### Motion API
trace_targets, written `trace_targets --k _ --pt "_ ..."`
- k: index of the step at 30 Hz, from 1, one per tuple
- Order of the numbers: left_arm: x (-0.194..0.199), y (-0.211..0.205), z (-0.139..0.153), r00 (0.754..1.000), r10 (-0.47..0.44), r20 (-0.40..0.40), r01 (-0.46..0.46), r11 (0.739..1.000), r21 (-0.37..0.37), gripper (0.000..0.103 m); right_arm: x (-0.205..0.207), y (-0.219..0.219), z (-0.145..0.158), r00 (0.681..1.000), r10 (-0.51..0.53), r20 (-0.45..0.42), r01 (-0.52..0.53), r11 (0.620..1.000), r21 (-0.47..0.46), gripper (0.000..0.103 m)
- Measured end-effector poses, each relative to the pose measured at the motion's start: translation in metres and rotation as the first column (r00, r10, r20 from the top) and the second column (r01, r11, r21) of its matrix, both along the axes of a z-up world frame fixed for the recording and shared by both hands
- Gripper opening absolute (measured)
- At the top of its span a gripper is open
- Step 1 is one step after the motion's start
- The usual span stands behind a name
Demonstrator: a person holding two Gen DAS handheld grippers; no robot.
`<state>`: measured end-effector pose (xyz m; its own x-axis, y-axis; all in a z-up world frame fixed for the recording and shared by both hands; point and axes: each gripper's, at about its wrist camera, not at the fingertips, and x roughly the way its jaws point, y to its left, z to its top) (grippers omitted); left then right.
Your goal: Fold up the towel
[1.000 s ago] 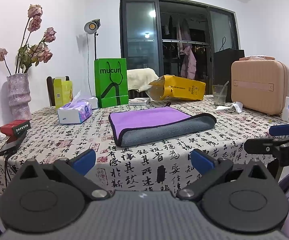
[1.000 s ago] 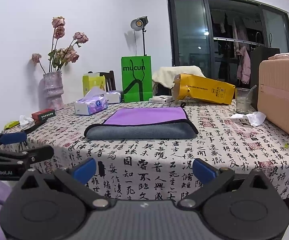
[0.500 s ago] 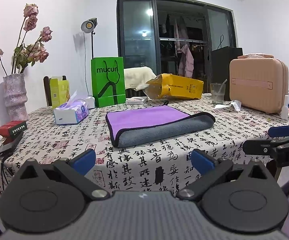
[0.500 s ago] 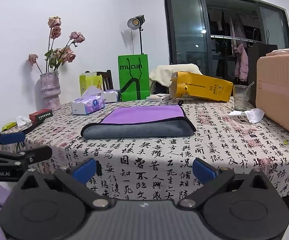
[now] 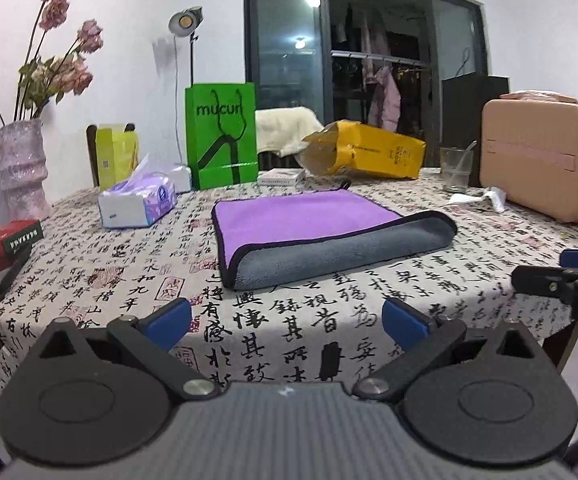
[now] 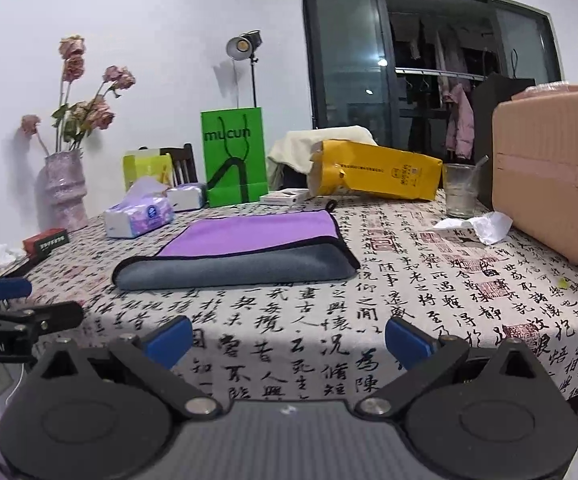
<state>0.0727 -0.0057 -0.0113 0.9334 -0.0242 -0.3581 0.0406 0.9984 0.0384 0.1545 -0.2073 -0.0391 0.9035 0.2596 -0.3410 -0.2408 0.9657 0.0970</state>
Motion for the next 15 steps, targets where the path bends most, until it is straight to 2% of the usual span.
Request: trace_targets --k 10,15 --pt "0.039 -0.001 0.002 0.999 0.019 -0.031 -0.019 1.0 0.019 0.103 0.038 -0.006 0.0 1.0 -0.009 -0.001 0.009 1.0 0.001 0.103" --pt "0.073 0.009 0.006 0.996 0.079 -0.046 -0.08 0.996 -0.028 0.103 0.059 -0.006 0.001 1.0 -0.014 0.016 0.014 0.999 -0.032 0.103"
